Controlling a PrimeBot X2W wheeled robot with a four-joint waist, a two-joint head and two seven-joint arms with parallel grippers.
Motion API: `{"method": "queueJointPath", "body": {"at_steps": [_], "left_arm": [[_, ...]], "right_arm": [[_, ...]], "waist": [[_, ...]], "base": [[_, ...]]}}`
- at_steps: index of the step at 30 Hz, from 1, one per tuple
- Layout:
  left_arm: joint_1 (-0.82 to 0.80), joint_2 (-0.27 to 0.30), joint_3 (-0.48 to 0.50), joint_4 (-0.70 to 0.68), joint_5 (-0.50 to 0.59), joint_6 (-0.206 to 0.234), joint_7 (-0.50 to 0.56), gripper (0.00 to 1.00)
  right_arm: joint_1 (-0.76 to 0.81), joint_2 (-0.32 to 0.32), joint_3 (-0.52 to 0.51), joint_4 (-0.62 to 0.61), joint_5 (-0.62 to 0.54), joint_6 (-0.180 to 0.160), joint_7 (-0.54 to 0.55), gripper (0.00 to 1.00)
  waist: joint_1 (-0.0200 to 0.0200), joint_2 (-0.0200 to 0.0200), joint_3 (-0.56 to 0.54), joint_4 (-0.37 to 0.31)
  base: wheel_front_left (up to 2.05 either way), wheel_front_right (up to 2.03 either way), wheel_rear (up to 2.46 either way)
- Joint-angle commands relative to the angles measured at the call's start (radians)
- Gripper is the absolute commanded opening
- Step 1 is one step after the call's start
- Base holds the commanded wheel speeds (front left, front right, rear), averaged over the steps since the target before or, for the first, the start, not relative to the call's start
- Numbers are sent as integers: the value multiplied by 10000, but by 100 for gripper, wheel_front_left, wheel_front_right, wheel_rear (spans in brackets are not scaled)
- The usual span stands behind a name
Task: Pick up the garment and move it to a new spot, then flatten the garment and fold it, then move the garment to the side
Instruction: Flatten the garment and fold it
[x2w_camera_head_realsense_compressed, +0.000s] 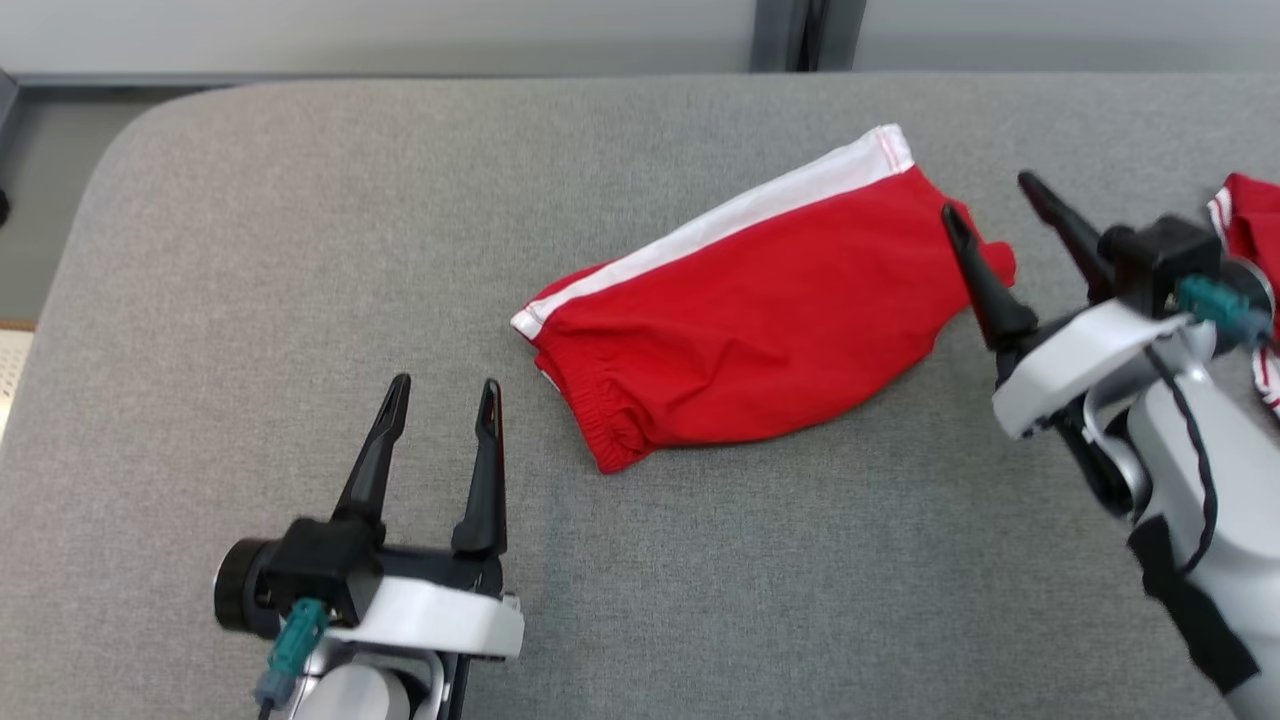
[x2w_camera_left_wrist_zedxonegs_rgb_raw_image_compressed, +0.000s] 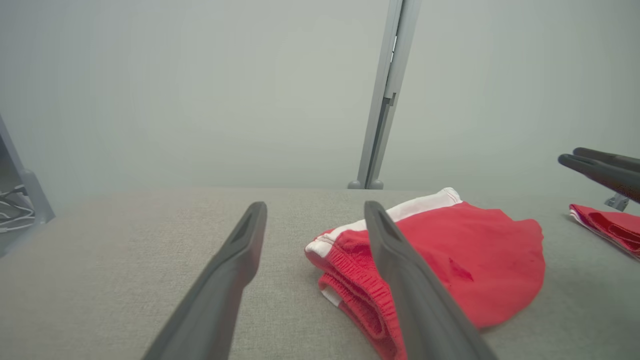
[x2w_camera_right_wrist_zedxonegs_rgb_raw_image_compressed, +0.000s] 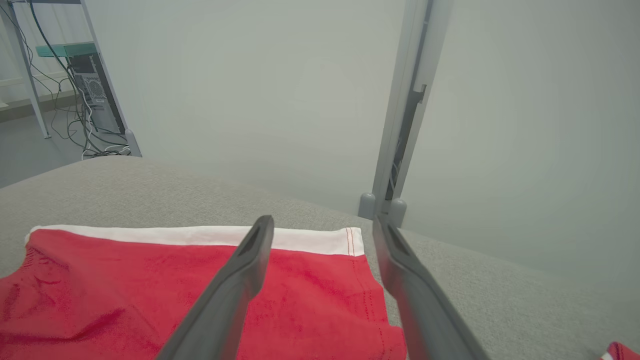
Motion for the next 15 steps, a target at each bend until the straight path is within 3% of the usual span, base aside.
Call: {"method": "queueJointPath", "body": {"at_steps": [1,6,15], "left_arm": [[152,26,138,-87,282,-26,-36,100],[1025,-554,773,-293,1167,208,-37,100],[1947,-1075,1309,-345,1769,-54,-37,100]], "right_arm": [[273,28,-120,-106,-70,-5,-50,100],[1492,399,-945,-723,-365,-3,-51,100],[3258,931,-2059,-1414,-513,-3,-51,100]], "waist": [[0,-1,-305,-53],[0,-1,-730,-7],[0,-1,-1241,231]], "base": [[0,0,0],[0,0,0],[0,0,0]]}}
